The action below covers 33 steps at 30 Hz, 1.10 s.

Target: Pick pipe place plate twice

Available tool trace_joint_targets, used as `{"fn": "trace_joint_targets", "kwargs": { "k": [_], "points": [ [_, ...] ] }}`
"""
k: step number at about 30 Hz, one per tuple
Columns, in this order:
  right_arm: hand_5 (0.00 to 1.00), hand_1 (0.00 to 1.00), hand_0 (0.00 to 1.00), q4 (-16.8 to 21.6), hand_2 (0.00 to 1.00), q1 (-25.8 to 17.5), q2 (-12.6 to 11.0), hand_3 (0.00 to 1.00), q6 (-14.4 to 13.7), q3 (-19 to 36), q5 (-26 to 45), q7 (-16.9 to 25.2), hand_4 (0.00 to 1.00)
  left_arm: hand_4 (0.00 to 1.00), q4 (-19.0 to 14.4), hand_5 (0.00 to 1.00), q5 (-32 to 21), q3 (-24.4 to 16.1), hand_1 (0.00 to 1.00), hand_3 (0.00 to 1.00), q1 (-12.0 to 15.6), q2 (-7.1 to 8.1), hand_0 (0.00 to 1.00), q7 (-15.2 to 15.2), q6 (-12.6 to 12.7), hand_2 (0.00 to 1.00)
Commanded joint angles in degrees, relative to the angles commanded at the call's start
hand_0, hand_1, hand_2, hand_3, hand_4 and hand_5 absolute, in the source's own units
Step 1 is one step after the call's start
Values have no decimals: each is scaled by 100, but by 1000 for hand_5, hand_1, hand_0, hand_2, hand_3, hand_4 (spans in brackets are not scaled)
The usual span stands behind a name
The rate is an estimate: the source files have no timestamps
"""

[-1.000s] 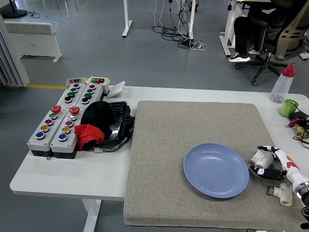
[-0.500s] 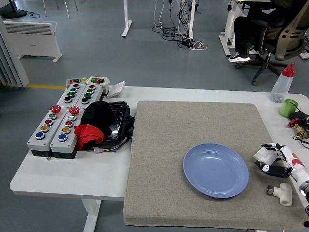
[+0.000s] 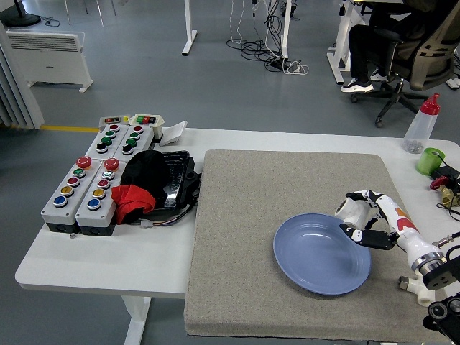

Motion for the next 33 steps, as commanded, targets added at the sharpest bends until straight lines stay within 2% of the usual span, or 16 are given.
{"fn": "trace_joint_targets", "kwargs": {
  "k": [1,6,7,12,13,18,19,23,24,25,33],
  "points": [
    [240,552,443,38,583,18,1,620,-7,-77,1,-2,580,644,1,998,-5,5,610,728,-2,0,633,-2,-1,643],
    [240,552,443,69,583,233,73,620,10,-645,-2,-66,580,644,5,998,-63,52,610,728,-12,0,633,-25,-10,643],
    [246,622,563,38,609,267,96,666,42,-757,-8,-87,582,644,6,998,-77,63,610,727,-15,0,633,-29,-13,643],
    [246,622,563,-124,609,352,191,666,207,-1105,-24,-206,582,644,9,998,-117,92,610,727,-21,0,633,-50,-20,643],
    [286,742,786,-166,735,372,210,738,231,-1160,-50,-224,604,643,9,998,-121,97,610,726,-25,0,632,-52,-20,642],
    [286,742,786,-284,735,407,260,738,369,-1247,-356,-284,604,643,12,998,-179,153,610,726,-35,0,632,-67,-26,642],
    [366,972,998,-290,998,403,259,934,344,-1240,-419,-240,826,644,12,998,-189,162,609,726,-36,0,633,-70,-27,642],
    [366,972,998,-279,998,387,253,934,253,-1183,-430,34,826,644,10,998,-177,148,609,726,-37,0,633,-66,-23,642],
    [366,972,998,-272,998,382,254,934,286,-1157,-401,57,826,644,9,998,-170,142,609,726,-36,0,633,-62,-22,642],
    [394,990,998,-267,998,379,255,998,326,-1137,-381,58,865,645,8,998,-166,138,609,725,-35,0,633,-60,-21,641],
    [411,990,998,-234,998,322,229,998,513,-1020,-231,22,886,645,-2,998,-65,53,608,725,-17,0,632,-25,6,641]
  ]
}}
